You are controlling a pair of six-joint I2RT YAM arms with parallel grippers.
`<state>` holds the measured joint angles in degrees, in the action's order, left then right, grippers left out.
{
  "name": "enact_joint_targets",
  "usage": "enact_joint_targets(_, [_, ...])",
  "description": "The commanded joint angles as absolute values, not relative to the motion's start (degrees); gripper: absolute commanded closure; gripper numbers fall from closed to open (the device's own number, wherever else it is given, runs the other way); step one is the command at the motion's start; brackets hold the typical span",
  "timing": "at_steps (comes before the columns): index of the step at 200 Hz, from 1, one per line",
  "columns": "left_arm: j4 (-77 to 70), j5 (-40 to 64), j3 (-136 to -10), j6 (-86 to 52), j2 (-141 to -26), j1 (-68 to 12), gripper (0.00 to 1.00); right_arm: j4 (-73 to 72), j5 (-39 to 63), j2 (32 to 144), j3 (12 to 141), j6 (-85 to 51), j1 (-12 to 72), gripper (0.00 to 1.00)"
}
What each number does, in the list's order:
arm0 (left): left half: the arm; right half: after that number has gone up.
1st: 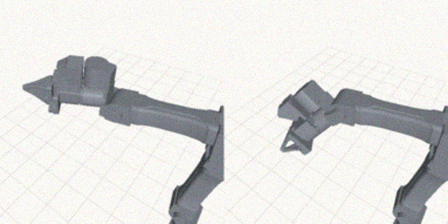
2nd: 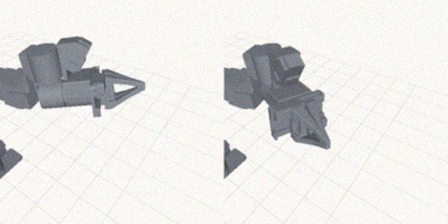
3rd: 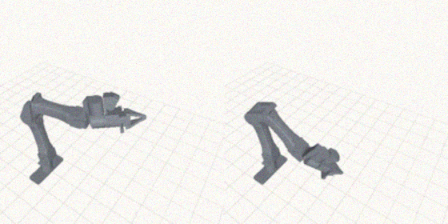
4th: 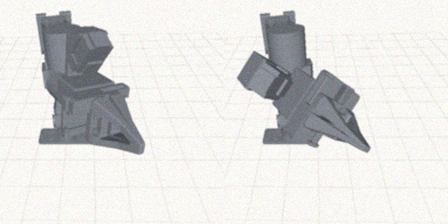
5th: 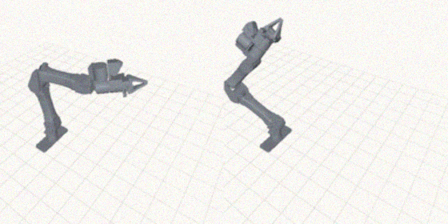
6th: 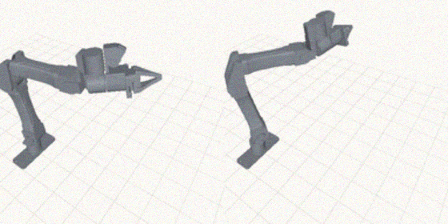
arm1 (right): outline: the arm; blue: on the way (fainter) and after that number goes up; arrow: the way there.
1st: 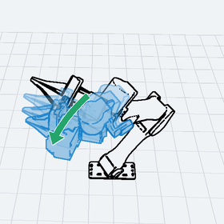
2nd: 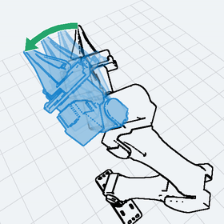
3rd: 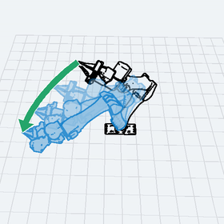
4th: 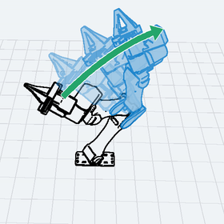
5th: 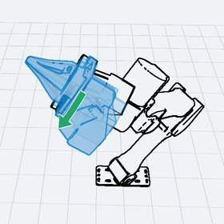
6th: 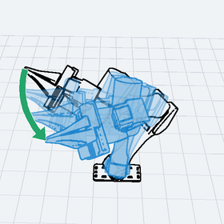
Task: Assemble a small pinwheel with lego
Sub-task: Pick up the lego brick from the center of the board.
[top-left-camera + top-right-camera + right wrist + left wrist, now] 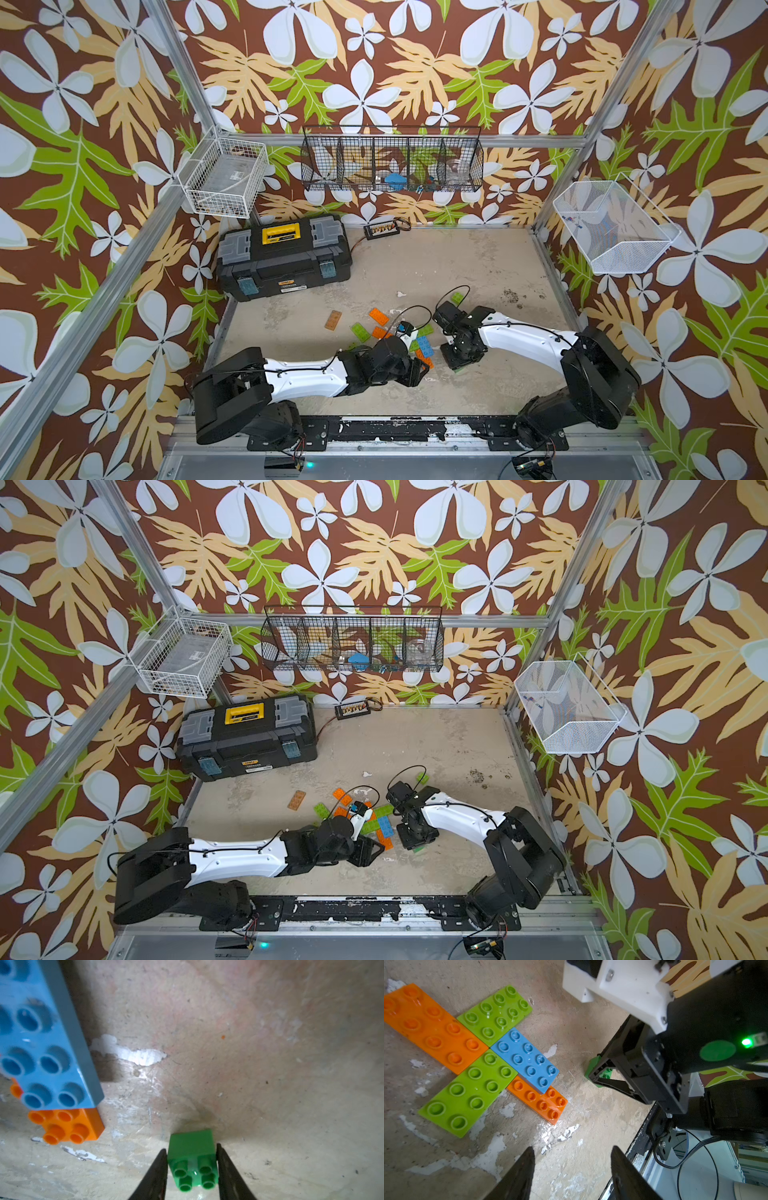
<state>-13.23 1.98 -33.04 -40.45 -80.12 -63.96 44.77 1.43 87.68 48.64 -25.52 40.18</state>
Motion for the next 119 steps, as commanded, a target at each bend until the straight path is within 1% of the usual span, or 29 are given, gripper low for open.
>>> enact_joint_targets(1, [-14.0,2.3,-33.1,-40.6,-80.0,-64.0,0.4,45.4,0.6,88.1,48.3,-26.3,40.5,0.6])
enact_joint_targets(14, [-14.1,2.3,-33.1,-40.7,-80.0,-64.0,0.4,45.5,0.6,88.1,48.2,-26.4,40.6,0.6])
enact_joint_targets(52, [-14.5,2.5,-33.0,-40.7,-80.1,-64.0,0.4,46.8,-0.1,86.7,48.7,-26.9,40.6,0.65])
enact_joint_targets(73, [-14.5,1.6,-33.1,-40.9,-79.2,-63.5,0.4,49.1,-2.3,85.2,50.7,-27.8,40.6,0.68])
enact_joint_targets(98, [-15.7,4.0,-31.6,-41.3,-76.3,-57.9,0.4,52.0,-4.8,84.9,56.3,-28.8,40.6,0.74])
enact_joint_targets(119, [-17.1,7.1,-29.7,-41.8,-73.5,-51.8,0.4,52.7,-4.5,88.0,61.7,-29.9,40.6,0.81])
